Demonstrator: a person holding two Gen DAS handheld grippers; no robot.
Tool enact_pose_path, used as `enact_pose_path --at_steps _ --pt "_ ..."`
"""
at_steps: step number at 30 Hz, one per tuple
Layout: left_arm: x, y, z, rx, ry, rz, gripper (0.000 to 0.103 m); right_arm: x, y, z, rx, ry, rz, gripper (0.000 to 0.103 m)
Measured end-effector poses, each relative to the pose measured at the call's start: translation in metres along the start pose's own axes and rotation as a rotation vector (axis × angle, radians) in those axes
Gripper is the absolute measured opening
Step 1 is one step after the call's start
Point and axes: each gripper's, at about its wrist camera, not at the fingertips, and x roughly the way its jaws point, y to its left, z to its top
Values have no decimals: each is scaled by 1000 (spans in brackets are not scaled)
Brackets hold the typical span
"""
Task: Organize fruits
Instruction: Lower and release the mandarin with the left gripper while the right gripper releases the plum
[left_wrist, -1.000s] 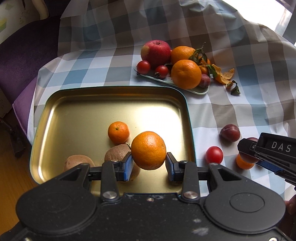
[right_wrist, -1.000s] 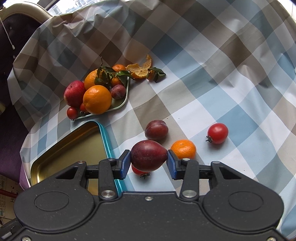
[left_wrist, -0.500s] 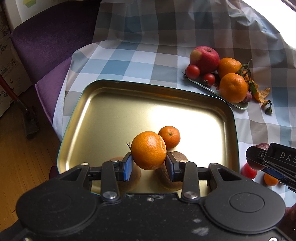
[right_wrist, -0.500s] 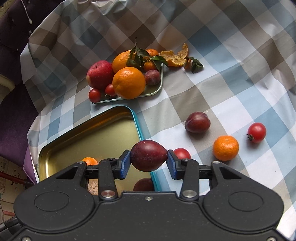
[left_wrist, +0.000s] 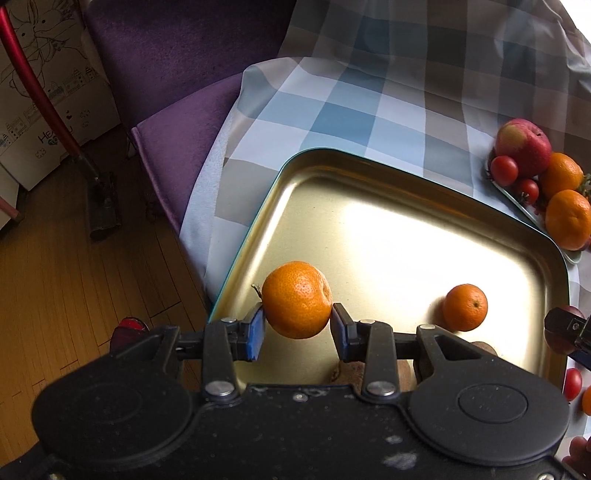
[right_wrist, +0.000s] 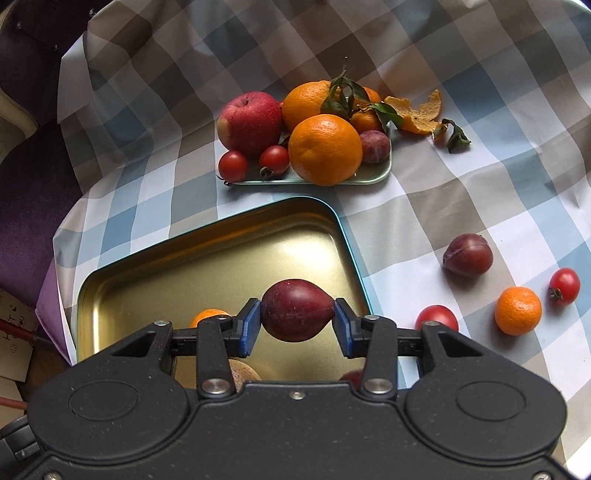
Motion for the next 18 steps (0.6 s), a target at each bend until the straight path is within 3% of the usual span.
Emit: enact_pose_path --at_steps 11,18 --pt "3 2 5 -10 4 -15 38 15 2 -5 -8 56 -45 51" --pt "7 0 5 -1 27 -6 39 11 3 -3 -8 39 -43 52"
